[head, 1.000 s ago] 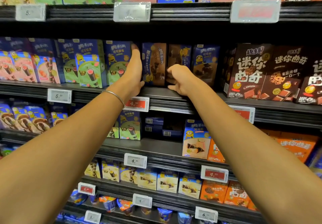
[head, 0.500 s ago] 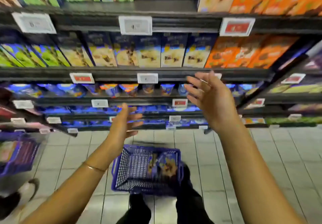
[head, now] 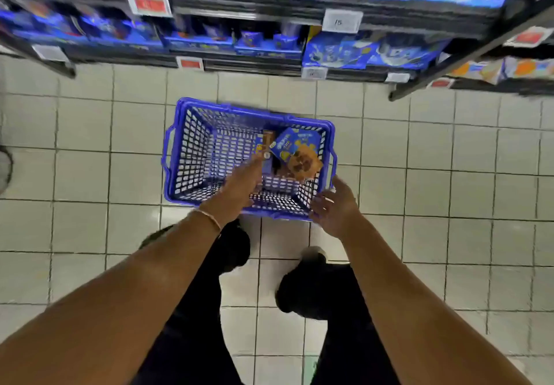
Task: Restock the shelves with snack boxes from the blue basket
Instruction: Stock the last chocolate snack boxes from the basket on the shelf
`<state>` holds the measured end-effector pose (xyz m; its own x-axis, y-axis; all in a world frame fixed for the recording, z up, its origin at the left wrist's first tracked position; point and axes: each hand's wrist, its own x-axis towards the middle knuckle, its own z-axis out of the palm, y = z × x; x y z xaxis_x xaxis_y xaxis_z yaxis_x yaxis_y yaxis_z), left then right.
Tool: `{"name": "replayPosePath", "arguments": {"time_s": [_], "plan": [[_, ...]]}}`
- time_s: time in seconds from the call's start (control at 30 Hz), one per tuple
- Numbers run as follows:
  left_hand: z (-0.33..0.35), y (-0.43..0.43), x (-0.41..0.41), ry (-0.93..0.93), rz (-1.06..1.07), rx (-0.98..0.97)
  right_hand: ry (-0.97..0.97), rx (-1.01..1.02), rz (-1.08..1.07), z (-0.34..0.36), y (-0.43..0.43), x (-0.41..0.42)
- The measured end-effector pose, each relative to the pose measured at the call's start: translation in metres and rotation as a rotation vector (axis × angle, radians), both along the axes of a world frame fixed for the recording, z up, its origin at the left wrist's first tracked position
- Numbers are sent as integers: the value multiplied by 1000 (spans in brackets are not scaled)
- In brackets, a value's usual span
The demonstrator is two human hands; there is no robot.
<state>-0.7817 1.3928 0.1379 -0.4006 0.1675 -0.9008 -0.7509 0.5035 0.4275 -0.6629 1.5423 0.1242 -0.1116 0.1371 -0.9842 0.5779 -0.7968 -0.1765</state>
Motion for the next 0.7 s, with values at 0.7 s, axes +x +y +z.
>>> {"name": "replayPosePath", "arguments": {"time_s": [0.7], "plan": [[-301, 92, 7, 53, 98, 470, 374, 901, -1, -233, 16, -23]]}}
